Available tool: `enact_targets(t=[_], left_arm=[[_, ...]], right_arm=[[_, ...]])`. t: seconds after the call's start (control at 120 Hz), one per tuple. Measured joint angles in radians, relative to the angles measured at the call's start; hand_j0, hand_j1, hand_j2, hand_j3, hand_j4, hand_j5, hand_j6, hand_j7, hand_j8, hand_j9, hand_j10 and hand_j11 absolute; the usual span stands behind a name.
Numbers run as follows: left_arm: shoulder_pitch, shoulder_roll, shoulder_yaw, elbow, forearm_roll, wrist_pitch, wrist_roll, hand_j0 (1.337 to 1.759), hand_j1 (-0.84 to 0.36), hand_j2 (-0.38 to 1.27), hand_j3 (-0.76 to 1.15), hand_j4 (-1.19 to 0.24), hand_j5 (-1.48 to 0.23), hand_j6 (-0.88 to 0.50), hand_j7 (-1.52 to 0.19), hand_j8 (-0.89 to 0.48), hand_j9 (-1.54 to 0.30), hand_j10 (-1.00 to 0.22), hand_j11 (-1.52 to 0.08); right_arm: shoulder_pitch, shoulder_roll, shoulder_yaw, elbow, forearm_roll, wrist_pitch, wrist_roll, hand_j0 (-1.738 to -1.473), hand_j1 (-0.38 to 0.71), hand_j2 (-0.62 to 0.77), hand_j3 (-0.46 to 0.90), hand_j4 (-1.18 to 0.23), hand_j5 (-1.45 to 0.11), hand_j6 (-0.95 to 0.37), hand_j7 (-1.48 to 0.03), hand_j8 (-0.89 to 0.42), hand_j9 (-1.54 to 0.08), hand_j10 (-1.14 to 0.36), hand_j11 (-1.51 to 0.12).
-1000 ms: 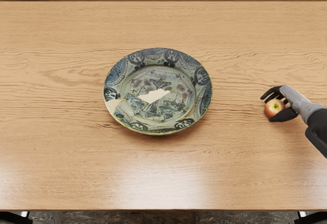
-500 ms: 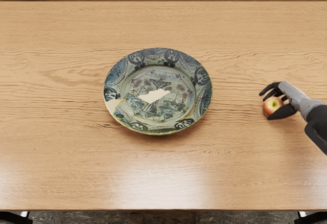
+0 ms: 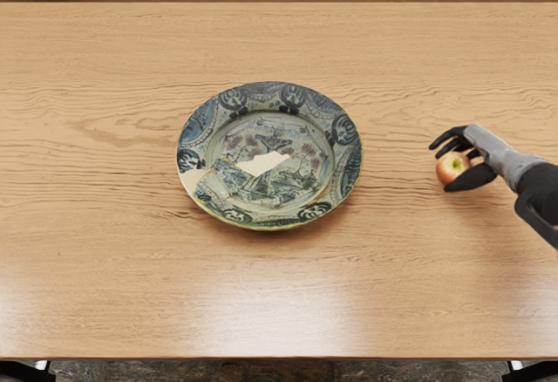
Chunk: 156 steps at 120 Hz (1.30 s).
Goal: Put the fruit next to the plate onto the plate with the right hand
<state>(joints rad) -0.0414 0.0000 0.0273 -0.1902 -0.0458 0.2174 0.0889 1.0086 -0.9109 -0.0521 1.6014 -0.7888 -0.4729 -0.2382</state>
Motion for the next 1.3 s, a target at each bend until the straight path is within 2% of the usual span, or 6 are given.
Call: enact_targets(t=[0.558, 1.3], left_arm=[[0.000, 0.000, 0.000, 0.000, 0.000, 0.000, 0.000, 1.658, 0.34, 0.00, 0.00, -0.01, -0.01, -0.01, -0.01, -0.01, -0.01, -0.01, -0.01], [0.000, 0.000, 0.000, 0.000, 0.000, 0.000, 0.000, 1.658, 0.34, 0.00, 0.00, -0.01, -0.01, -0.01, -0.01, -0.01, -0.01, -0.01, -0.01]], right_arm=[[0.058, 0.011, 0.026, 0.026, 0.002, 0.040, -0.047, -1.658, 0.19, 0.05, 0.00, -0.50, -0.66, -0.50, -0.65, -0.43, -0.65, -0.48, -0.65], [0.123, 0.103, 0.026, 0.028, 0.009, 0.040, -0.103, -1.658, 0.20, 0.06, 0.00, -0.49, -0.64, -0.49, -0.63, -0.43, -0.63, -0.48, -0.63]])
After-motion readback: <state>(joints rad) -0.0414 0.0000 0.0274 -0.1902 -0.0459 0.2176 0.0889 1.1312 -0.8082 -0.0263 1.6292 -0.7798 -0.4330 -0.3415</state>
